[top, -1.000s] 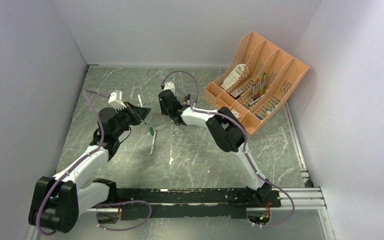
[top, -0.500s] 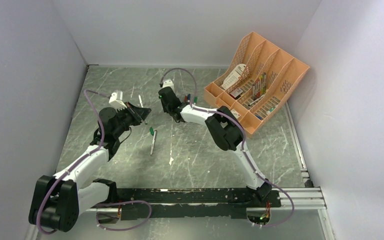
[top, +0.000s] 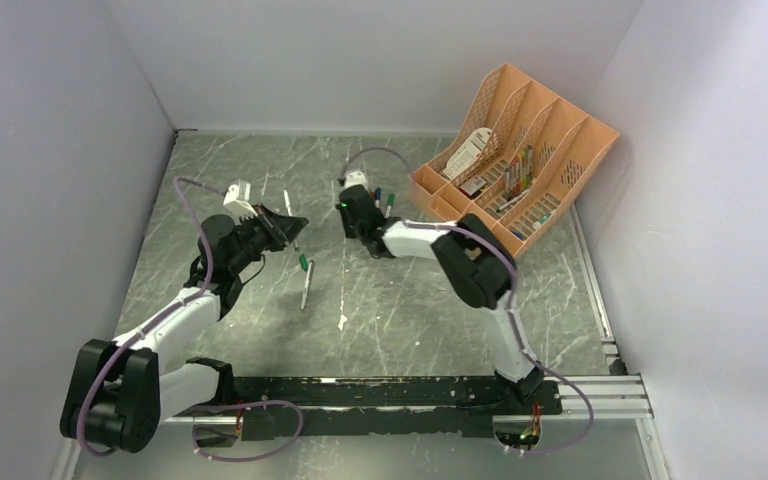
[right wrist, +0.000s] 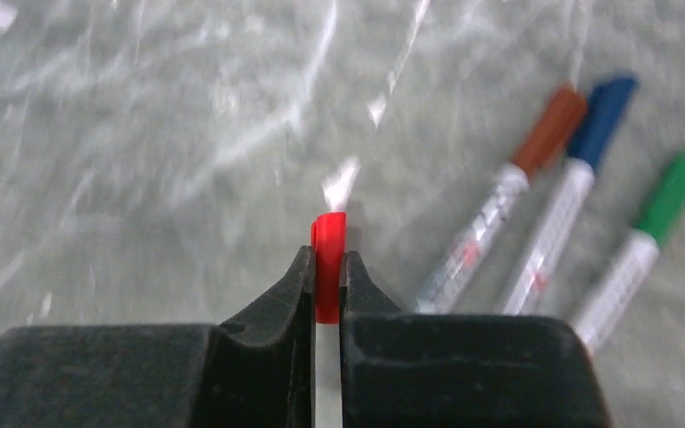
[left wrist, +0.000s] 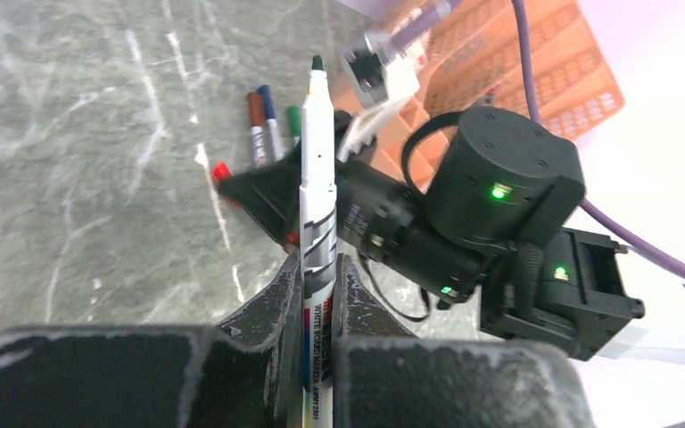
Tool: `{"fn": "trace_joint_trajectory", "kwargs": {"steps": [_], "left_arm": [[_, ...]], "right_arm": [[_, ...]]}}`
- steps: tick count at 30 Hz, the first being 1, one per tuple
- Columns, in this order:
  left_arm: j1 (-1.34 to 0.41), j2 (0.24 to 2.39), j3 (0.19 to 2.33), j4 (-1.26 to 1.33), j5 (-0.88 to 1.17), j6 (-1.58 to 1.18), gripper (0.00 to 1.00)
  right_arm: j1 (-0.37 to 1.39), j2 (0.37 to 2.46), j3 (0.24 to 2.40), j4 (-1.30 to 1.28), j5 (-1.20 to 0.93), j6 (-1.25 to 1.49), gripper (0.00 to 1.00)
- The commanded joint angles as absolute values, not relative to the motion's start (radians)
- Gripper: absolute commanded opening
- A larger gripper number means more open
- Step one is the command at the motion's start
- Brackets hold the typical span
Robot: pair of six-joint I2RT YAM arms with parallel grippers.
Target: Insert the pens into the pen caps
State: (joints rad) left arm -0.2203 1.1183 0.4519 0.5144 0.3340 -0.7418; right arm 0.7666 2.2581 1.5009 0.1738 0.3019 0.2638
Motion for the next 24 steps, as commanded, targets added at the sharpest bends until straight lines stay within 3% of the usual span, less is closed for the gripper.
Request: {"fn": "trace_joint_trajectory", "kwargs": {"steps": [1, 5, 10, 17, 24], "left_arm": [[-0.221, 1.140, 0.399, 0.777, 0.478, -0.782, 0.07], [-0.274, 1.184, 0.364, 0.989, 0.527, -0.836, 0.07], [-0.426, 1.302, 0.376, 1.201, 0.537, -0.887, 0.07], [-0.618, 1.621, 0.429, 1.788, 0.571, -1.074, 0.07], [-0.686, 1.730, 0.529, 1.813, 0.624, -1.090, 0.07]], "right_arm": [[0.708, 1.968, 1.206, 0.429, 0.130, 0.365, 0.00], [0.636, 1.714, 0.865, 0.782, -0.042, 0.526, 0.00], [0.558, 1.544, 0.656, 1.093, -0.182, 0.746, 0.00], [0.514, 1.472, 0.559, 1.387, -0.295, 0.933, 0.00], [0.507, 1.479, 0.584, 1.460, -0.387, 0.940, 0.00]]}}
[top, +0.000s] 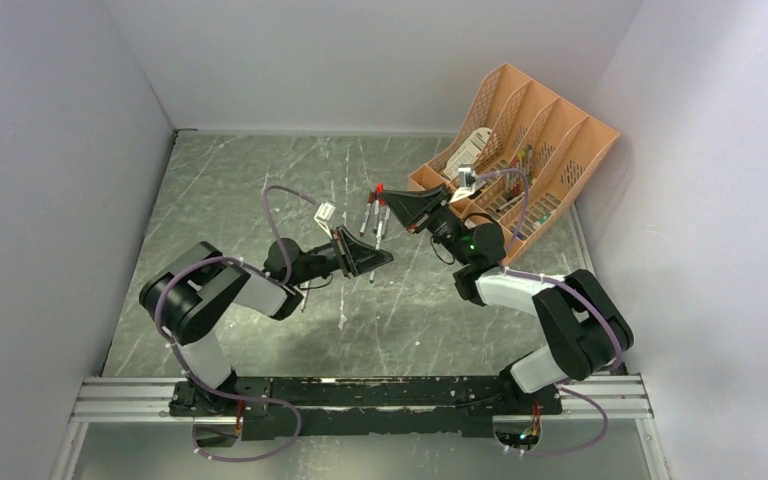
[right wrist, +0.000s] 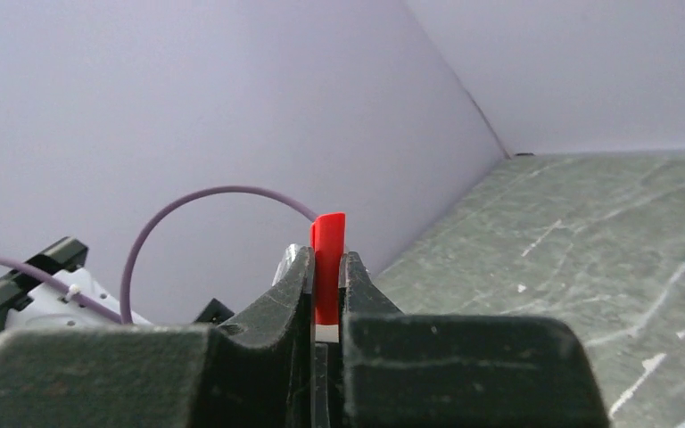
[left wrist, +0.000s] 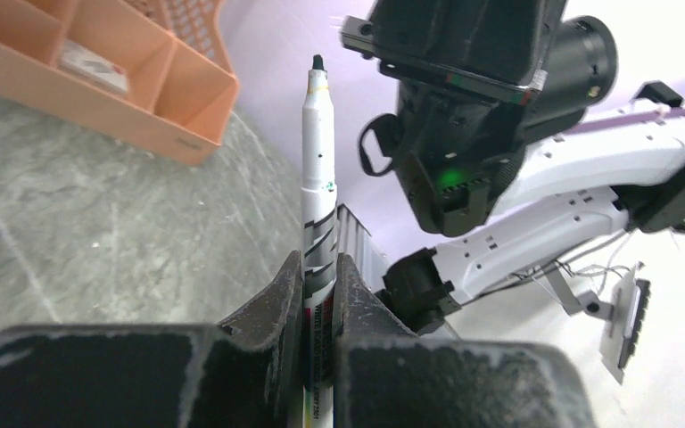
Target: Insert the pens into the pen caps
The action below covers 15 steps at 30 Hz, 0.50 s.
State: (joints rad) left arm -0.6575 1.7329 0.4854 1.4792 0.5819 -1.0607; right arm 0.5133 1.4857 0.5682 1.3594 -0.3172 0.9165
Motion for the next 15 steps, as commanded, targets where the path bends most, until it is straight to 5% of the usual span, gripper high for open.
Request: {"fn": "trace_joint_trajectory", "kwargs": {"steps": [1, 15], "left_arm": [[-0.685, 1.729, 0.530, 1.812, 0.622, -1.088, 0.07], [-0.695, 1.659, 0.560, 1.815, 0.642, -1.072, 0.07]], "right_arm": [[0.507, 1.470, 0.582, 1.442, -0.384, 0.927, 0.00], [0.506, 1.463, 0.571, 1.400, -0.402, 0.877, 0.00]]}}
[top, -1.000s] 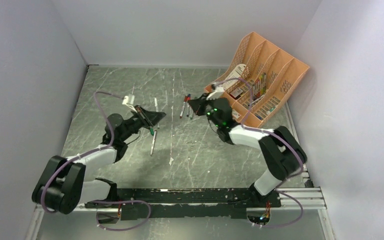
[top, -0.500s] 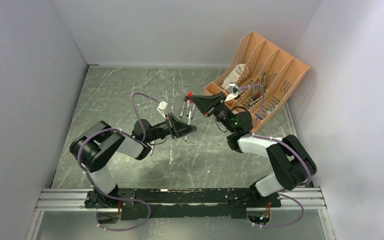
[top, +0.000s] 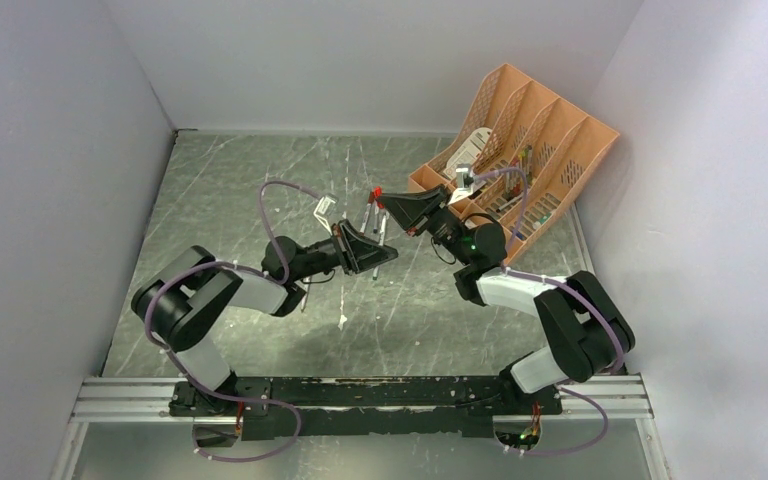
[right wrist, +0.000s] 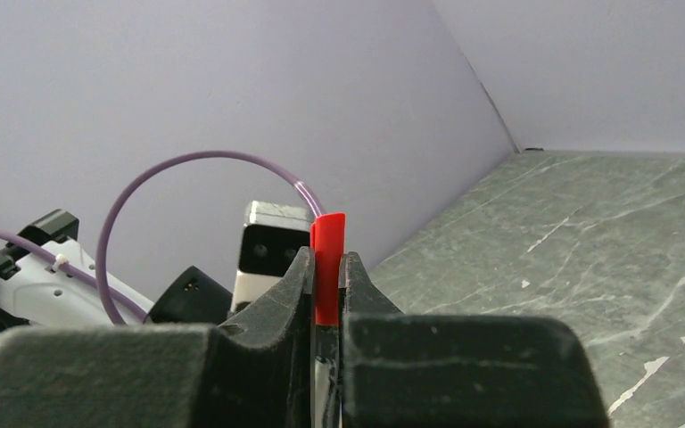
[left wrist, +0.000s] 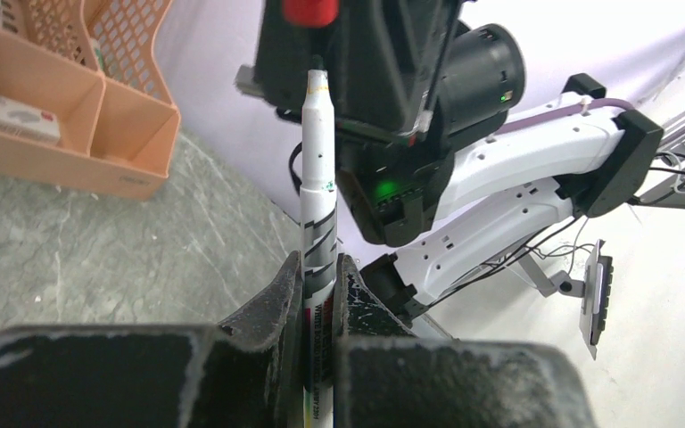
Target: Insert the pens into the pen caps
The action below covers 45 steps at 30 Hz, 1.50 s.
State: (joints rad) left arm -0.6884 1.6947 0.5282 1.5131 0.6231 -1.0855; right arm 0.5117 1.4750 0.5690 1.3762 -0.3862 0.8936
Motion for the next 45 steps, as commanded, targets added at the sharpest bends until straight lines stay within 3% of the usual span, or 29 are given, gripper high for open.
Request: {"fn": "trace_joint_trajectory", "kwargs": {"steps": [1, 45], "left_arm": [[-0.696, 1.655, 0.562, 1.815, 0.641, -1.070, 0.07], [-0.696, 1.628, 0.644, 1.812, 0.559, -0.959, 0.07]], "right_arm": [[0.505, 1.461, 0.569, 1.402, -0.400, 0.879, 0.00], [0.500, 1.474, 0.495, 1.495, -0.444, 0.929, 0.00]]}}
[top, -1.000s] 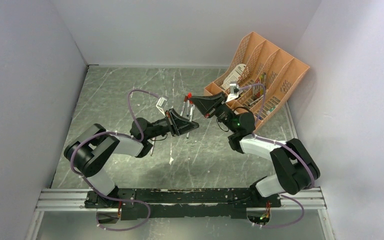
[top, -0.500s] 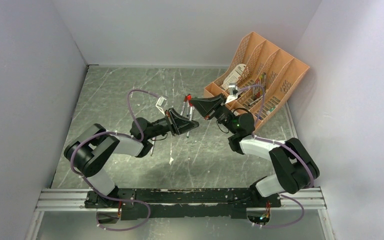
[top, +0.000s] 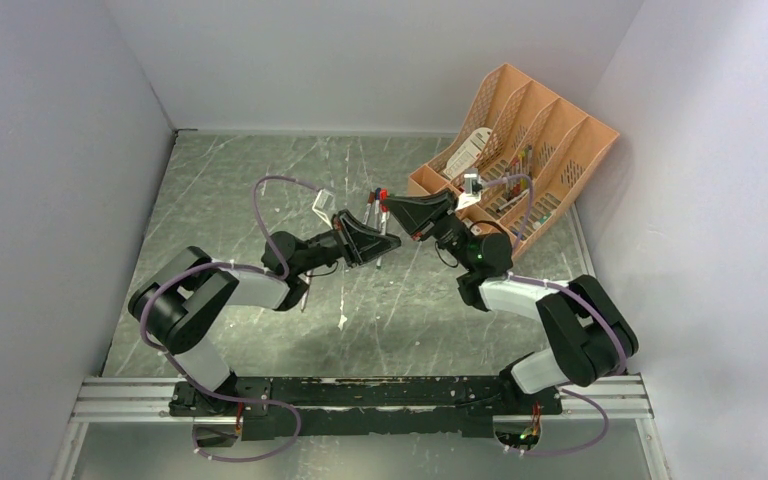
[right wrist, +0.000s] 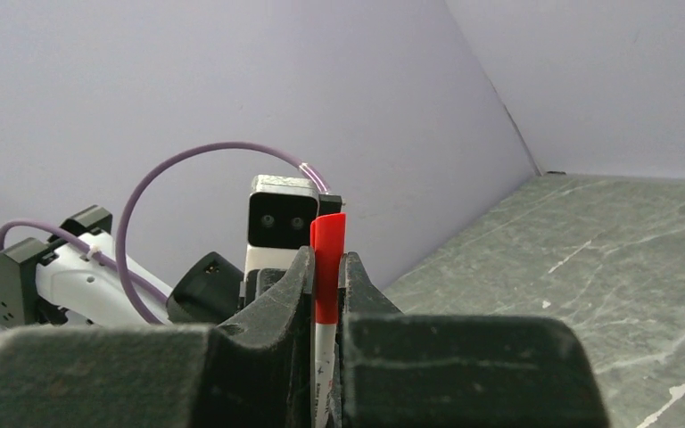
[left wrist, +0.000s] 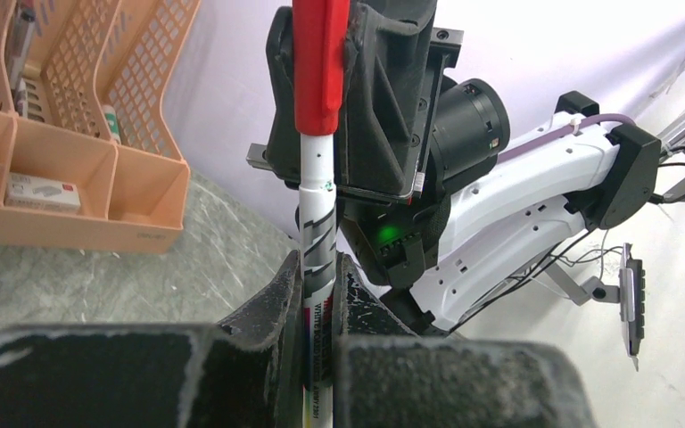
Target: Insert the pens into the pen caps
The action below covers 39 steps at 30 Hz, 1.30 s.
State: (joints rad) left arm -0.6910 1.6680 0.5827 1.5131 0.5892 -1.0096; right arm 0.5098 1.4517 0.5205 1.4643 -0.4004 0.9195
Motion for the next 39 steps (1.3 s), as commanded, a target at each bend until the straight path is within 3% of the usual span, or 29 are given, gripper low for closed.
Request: {"fn": "trace_joint_trajectory", "kwargs": {"steps": [1, 12, 16, 22, 29, 39], "left_arm": [[-0.696, 1.626, 0.652, 1.813, 0.563, -0.956, 0.07], [-0.690, 1.618, 0.741, 1.782, 0.646, -0.946, 0.07], [-0.687, 1.629, 0.771, 1.746, 0.731, -0.926, 0.07], [-0.671, 1.692, 0.816, 1.789, 0.887, -0.965, 0.07], [-0.658, 1.747, 0.859, 1.809, 0.992, -1.002, 0.07], [-0.646, 1.755, 0.875, 1.673, 1.034, -0.916, 0.07]], "right_arm": [[0.499, 1.481, 0.497, 1.506, -0.460, 0.941, 0.00], [0.456, 1.571, 0.502, 1.706, -0.593, 1.063, 0.00], [0.434, 1.552, 0.493, 1.740, -0.615, 1.077, 0.22], [0.398, 1.466, 0.479, 1.692, -0.624, 1.045, 0.41], [0.375, 1.388, 0.459, 1.628, -0.662, 0.994, 0.50], [0.376, 1.125, 0.515, 1.127, -0.667, 0.680, 0.64]]}}
